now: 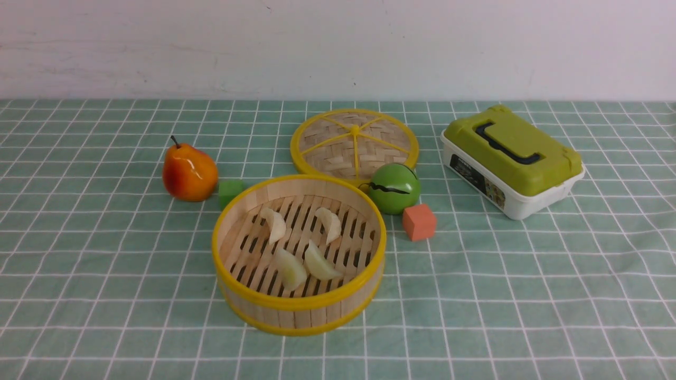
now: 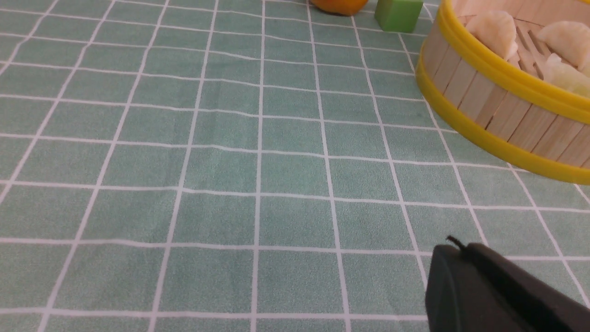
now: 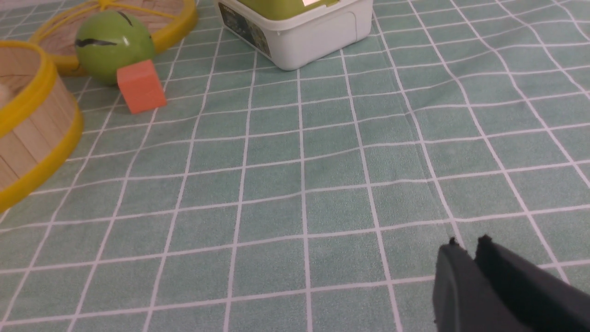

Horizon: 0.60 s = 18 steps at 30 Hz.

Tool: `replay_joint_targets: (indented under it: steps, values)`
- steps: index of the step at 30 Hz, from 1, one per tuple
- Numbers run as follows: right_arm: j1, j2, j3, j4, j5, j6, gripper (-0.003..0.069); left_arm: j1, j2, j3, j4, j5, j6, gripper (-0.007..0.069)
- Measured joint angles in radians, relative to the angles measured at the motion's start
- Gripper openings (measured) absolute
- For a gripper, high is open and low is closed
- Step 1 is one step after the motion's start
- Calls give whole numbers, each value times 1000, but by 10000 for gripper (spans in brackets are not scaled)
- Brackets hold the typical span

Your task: Put the dumplings into the steamer on the table with the blue tablecloth.

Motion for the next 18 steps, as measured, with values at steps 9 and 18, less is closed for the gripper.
replay_joint_targets:
  steps: [9, 18]
  values:
    - [0, 0, 0, 0, 0, 0, 71, 0, 0, 0, 0, 0, 0, -14]
    - [0, 0, 0, 0, 0, 0, 84, 0, 0, 0, 0, 0, 0, -14]
